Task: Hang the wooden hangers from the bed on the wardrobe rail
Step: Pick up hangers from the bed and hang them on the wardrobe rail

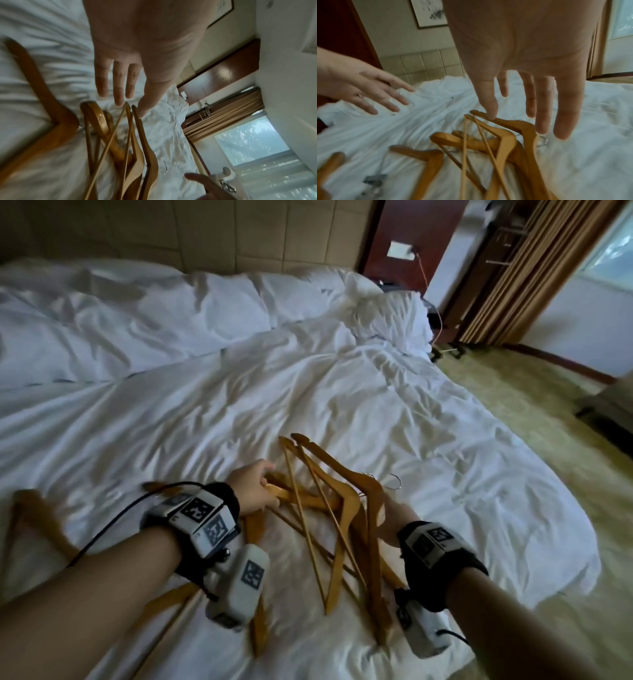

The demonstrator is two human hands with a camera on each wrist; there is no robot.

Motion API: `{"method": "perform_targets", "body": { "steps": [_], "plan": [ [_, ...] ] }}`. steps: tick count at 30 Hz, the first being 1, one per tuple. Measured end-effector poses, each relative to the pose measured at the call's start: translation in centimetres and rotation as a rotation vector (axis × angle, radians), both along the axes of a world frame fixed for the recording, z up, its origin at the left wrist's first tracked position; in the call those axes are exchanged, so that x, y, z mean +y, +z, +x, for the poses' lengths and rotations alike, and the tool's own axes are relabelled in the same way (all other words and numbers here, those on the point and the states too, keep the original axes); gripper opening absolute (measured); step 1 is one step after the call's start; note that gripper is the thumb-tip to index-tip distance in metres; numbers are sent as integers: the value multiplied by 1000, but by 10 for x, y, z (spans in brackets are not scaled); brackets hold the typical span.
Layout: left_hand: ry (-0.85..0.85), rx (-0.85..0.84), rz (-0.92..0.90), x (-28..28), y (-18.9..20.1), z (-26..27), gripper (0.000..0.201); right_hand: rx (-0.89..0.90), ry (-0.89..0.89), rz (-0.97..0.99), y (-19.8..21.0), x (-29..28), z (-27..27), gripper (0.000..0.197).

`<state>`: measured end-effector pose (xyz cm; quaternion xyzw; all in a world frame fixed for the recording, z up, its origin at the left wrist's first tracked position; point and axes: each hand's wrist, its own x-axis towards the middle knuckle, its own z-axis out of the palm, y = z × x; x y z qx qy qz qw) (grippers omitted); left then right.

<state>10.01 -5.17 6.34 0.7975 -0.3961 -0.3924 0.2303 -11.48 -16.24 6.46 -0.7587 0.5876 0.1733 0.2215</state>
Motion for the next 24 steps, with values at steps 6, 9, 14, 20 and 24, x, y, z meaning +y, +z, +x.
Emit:
{"method": "perform_targets", "body": {
  "steps": [6, 9, 14, 20, 24],
  "plan": [
    [-87, 16, 72, -73, -64, -49, 66, -6, -163, 96, -76, -65, -31, 72],
    [-96, 19, 116, -90, -92, -57, 67, -35, -208, 117, -109, -80, -33, 69],
    [-70, 12, 162, -106, -123, -52, 66, -174, -293, 138, -149, -99, -24, 72],
    [-14, 6, 185, -118, -143, -40, 64, -327, -421, 99, -172, -124, -8, 79],
    [-3, -4, 199, -119, -150, -33, 65, -350, -498, 97, -181, -130, -6, 81]
  ]
}}
